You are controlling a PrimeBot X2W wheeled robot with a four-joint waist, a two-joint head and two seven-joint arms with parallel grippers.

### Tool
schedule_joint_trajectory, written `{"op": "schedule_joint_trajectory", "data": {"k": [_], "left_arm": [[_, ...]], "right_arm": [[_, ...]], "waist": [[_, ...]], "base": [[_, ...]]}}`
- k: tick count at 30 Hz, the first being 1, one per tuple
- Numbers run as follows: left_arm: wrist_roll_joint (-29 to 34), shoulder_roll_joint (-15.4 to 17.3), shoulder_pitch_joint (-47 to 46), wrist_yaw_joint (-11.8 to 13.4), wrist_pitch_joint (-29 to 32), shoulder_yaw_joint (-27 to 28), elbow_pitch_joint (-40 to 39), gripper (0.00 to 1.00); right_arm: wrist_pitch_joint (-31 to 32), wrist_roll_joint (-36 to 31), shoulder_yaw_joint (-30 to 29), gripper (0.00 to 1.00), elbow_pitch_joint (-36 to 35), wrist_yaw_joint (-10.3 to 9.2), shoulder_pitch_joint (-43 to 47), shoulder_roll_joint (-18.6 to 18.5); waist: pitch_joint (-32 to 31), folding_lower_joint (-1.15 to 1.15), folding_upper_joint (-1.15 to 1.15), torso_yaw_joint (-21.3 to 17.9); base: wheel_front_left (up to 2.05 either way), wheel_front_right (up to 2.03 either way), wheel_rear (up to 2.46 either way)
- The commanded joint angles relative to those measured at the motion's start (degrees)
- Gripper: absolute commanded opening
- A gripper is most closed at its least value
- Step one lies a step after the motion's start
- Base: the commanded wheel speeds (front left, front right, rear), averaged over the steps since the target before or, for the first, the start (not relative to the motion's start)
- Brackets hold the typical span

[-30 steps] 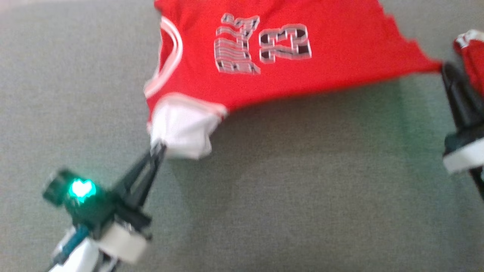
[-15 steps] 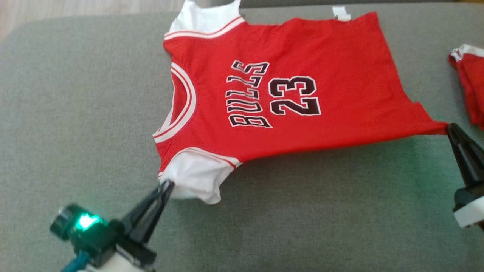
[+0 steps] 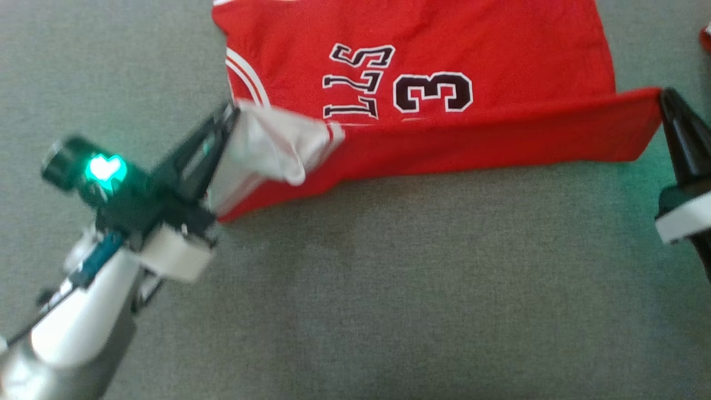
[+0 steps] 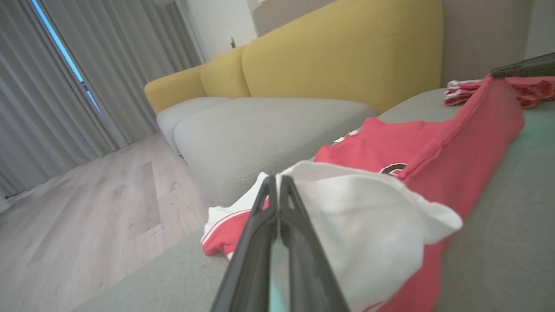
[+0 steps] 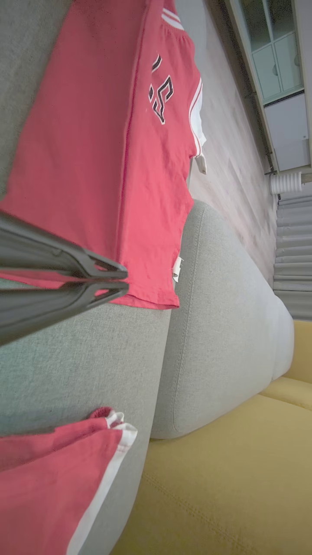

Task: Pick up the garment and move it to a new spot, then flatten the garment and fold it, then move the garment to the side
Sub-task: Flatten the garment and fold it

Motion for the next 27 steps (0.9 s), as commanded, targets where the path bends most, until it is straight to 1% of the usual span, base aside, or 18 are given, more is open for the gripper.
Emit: {"op": "schedule_joint_trajectory", "data": {"k": [1,2,9,12,15,16,17,18,20,22,23,25,26,27], "left_arm": [[1.5,1.3,-4.9,-0.1,-1.1,2.6,-0.1,0.00],[1.5,1.3,-4.9,-0.1,-1.1,2.6,-0.1,0.00],[4.1,-0.4,-15.4,-0.7,-2.2,1.1,8.2,0.00],[4.6,-1.3,-18.4,-1.0,-2.3,-0.4,12.4,0.00],[4.4,-2.7,-20.1,-1.0,-2.4,-0.7,15.3,0.00],[4.2,-3.1,-20.3,-1.0,-2.4,-0.4,15.9,0.16],[4.0,-3.5,-20.2,-0.9,-2.4,-0.1,16.4,0.92],[3.8,-4.0,-19.8,-0.5,-2.4,0.2,16.7,1.00],[3.0,-4.7,-18.2,0.5,-2.4,1.2,17.2,1.00],[0.9,-6.1,-15.0,2.0,-2.4,3.0,17.0,1.00],[-0.8,-7.2,-12.9,3.0,-2.4,4.3,16.4,1.00],[-3.5,-8.9,-7.8,4.3,-2.4,5.7,15.4,1.00],[-6.1,-10.9,-2.6,5.6,-2.4,6.4,14.9,1.00],[-7.3,-12.1,-0.3,6.2,-2.3,6.6,14.7,1.00]], "right_arm": [[-1.0,-0.5,1.0,0.00,-0.1,-0.05,-1.8,-0.7],[-1.0,-0.5,1.0,0.00,-0.1,-0.05,-1.8,-0.7],[-2.1,-1.2,3.9,0.00,4.5,-0.05,-9.1,0.6],[-2.6,-1.4,5.5,0.00,6.7,-0.05,-11.9,1.1],[-3.3,-1.2,6.8,0.00,9.3,-0.05,-14.0,1.8],[-3.6,-1.1,7.1,0.20,10.1,-0.05,-14.6,2.1],[-4.0,-1.0,7.1,0.85,11.0,-0.05,-15.2,2.5],[-4.4,-0.9,7.1,1.00,11.8,-0.05,-15.6,3.0],[-5.1,-1.0,7.1,1.00,12.8,-0.05,-16.0,3.7],[-5.7,-0.9,6.5,1.00,13.4,-0.05,-15.6,4.6],[-5.9,-0.7,6.0,1.00,13.5,-0.05,-15.2,5.1],[-6.2,-0.4,4.9,1.00,13.3,-0.05,-13.8,5.8],[-6.3,0.0,3.8,1.00,13.0,-0.05,-12.1,6.4],[-6.3,0.1,3.3,1.00,12.9,-0.05,-11.3,6.6]], "waist": [[1.4,-0.02,0.00,-0.4],[1.4,-0.02,0.00,-0.4],[4.7,-0.02,0.00,0.0],[5.8,-0.02,0.00,0.1],[6.3,-0.02,0.00,0.1],[6.4,-0.02,0.00,0.1],[6.4,-0.02,0.00,0.1],[6.3,-0.02,0.00,0.1],[5.8,-0.02,0.00,0.0],[5.0,-0.02,0.00,-0.1],[4.5,-0.02,0.00,-0.2],[3.7,-0.02,0.00,-0.3],[3.1,-0.02,0.00,-0.2],[2.8,-0.02,0.00,-0.2]], "base": [[0.00,0.00,0.00],[0.00,0.00,0.00],[0.00,0.00,0.00],[0.00,0.00,0.00],[0.00,0.00,0.00],[0.00,0.00,0.00],[0.00,0.00,0.00],[0.00,0.00,0.00],[0.00,0.00,0.00],[0.00,0.00,0.00],[0.00,0.00,0.00],[0.00,0.00,0.00],[0.00,0.00,0.00],[0.00,0.00,0.00]]}}
